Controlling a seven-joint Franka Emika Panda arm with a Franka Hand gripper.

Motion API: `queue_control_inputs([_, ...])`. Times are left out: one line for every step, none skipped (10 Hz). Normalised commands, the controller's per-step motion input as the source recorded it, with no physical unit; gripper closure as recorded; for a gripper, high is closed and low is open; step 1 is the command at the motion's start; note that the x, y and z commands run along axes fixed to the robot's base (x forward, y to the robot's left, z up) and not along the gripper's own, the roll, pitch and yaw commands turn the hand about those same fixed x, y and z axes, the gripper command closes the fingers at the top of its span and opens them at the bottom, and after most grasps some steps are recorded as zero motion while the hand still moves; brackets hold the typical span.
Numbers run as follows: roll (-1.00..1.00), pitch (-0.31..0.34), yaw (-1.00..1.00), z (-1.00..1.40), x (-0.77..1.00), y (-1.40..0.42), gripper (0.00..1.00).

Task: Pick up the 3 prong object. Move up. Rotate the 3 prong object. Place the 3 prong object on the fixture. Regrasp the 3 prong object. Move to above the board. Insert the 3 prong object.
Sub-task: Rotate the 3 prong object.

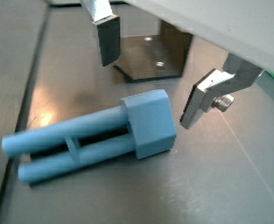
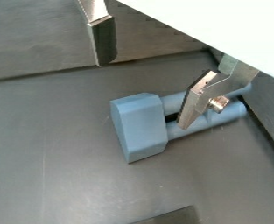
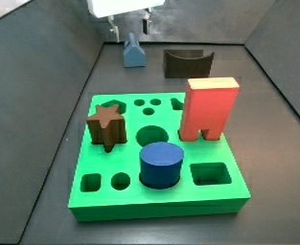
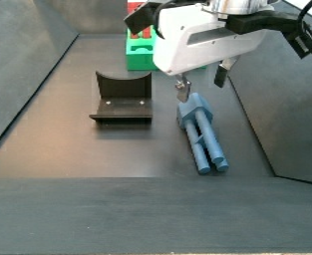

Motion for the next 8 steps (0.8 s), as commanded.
queue_control_inputs([0.0,0.003,1.0,-0.06,0.03,0.0,0.0])
queue_control_inputs([0.0,0.003,1.0,-0.06,0.03,0.0,0.0])
queue_control_inputs([0.0,0.003,1.0,-0.05,0.03,0.0,0.0])
queue_control_inputs([0.01,0.003,1.0,-0.05,0.03,0.0,0.0])
queue_control_inputs([0.01,0.004,1.0,-0.05,0.03,0.0,0.0])
queue_control_inputs([0.01,0.004,1.0,-0.05,0.03,0.0,0.0])
queue_control_inputs([0.01,0.004,1.0,-0.05,0.03,0.0,0.0])
queue_control_inputs([0.01,0.004,1.0,-0.05,0.03,0.0,0.0])
